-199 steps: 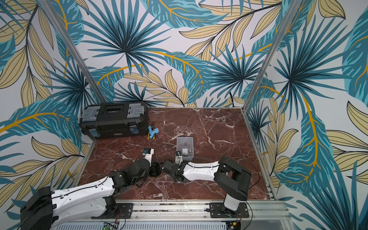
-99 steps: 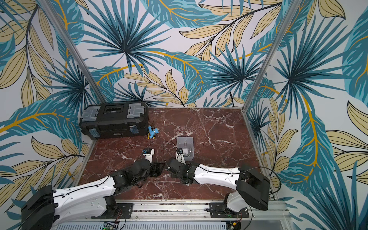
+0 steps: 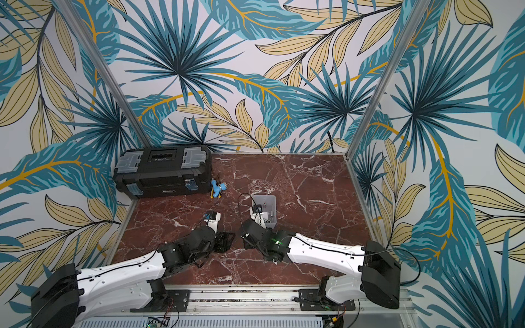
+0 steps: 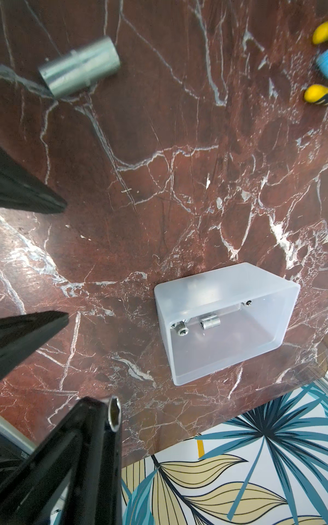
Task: Put the socket on the desktop into the storage box
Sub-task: Place the socket head in the storage box.
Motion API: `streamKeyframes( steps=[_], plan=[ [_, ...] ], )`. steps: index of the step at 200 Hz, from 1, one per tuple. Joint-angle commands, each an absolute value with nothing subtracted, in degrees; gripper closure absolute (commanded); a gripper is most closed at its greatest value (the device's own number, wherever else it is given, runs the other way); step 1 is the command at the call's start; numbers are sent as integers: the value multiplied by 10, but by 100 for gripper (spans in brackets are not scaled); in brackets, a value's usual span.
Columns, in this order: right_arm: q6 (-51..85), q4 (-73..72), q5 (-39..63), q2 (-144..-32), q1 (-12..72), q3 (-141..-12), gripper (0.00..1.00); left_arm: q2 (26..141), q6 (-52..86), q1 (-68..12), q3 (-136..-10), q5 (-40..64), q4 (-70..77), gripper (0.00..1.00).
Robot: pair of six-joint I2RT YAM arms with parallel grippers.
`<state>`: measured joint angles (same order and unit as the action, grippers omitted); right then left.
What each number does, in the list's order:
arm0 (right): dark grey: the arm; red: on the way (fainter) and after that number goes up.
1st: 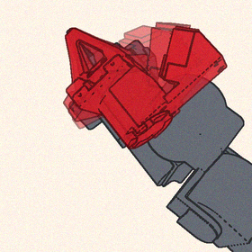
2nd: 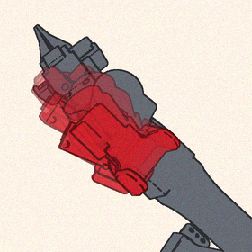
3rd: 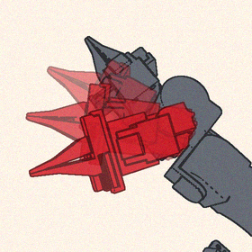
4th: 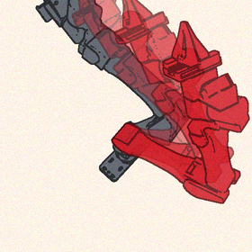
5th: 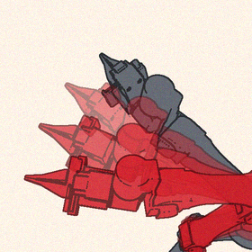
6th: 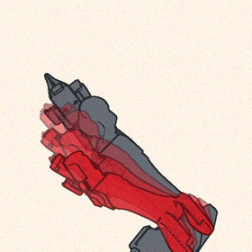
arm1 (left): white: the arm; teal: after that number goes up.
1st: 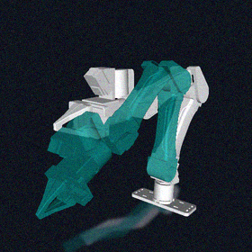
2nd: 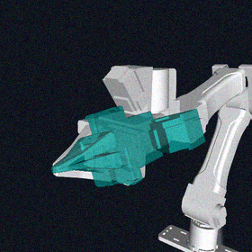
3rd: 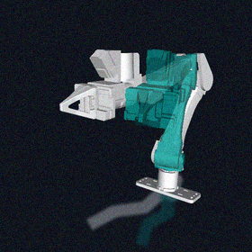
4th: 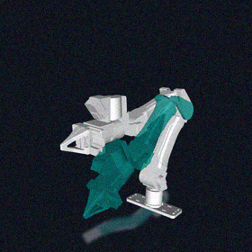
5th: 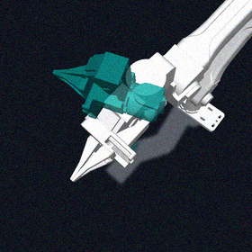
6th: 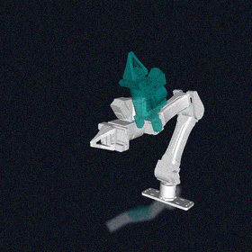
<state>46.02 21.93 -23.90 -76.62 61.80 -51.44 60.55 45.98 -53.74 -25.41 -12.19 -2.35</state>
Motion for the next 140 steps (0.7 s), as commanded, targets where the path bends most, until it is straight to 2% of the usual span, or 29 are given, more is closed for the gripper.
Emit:
streamKeyframes(
  steps=[1, 140],
  plan=[
    [449, 262, -255, -764, 603, -539, 100, 604, 462, -534, -257, -127, -22, 40],
    [402, 310, -141, -808, 427, -592, 100, 618, 467, -529, -246, -123, -11, 40]
  ],
)
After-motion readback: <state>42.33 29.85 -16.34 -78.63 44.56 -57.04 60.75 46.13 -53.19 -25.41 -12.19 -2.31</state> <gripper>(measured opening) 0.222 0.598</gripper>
